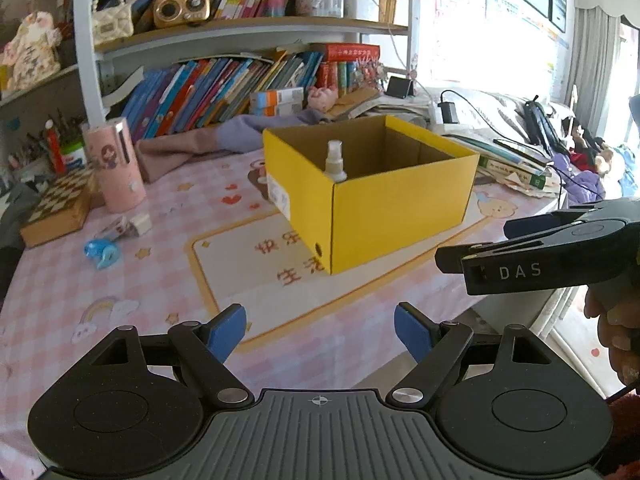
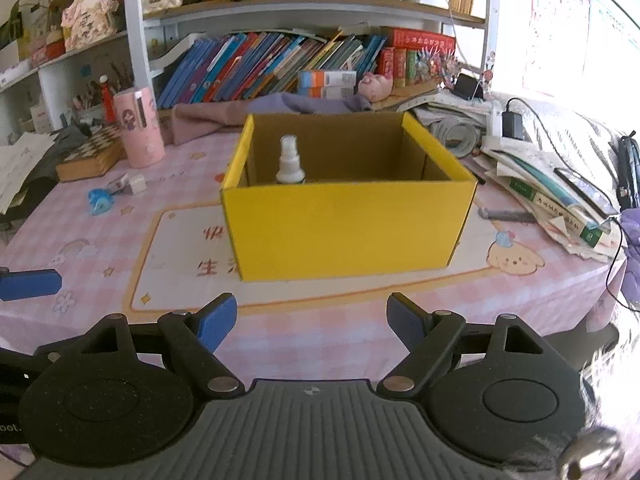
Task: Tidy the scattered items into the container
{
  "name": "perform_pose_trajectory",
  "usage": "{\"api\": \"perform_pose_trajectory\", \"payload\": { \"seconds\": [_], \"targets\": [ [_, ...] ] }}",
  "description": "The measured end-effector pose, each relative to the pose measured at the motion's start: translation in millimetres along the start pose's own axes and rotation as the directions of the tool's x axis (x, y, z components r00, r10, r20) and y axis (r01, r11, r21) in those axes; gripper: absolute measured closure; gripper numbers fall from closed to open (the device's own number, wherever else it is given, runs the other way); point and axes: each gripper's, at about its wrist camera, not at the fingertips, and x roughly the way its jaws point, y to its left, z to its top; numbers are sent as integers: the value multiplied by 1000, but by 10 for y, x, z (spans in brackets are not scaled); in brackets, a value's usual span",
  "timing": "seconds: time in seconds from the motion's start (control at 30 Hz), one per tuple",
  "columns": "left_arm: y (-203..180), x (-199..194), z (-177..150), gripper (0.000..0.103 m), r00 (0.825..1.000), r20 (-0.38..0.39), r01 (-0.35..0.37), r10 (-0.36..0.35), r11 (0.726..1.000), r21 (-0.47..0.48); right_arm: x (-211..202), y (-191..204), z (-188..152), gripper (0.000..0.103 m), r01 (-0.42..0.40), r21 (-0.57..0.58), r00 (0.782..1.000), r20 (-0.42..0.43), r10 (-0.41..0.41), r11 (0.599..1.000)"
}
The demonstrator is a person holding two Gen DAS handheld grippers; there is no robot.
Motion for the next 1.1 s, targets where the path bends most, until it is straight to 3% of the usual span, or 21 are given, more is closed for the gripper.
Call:
{"api": "perform_pose_trajectory", "payload": {
  "seconds": [0.47,1.1],
  "targets": [
    [130,-168,-205,19,998,-37,-52,52,999,-3,19,329,-154,21,-74,-25,993,-97,71,997],
    [519,-368,-374,19,986,-68,-156,150,984,-86,121,900,-97,21,-202,-133,973,-139,183,970]
  ]
}}
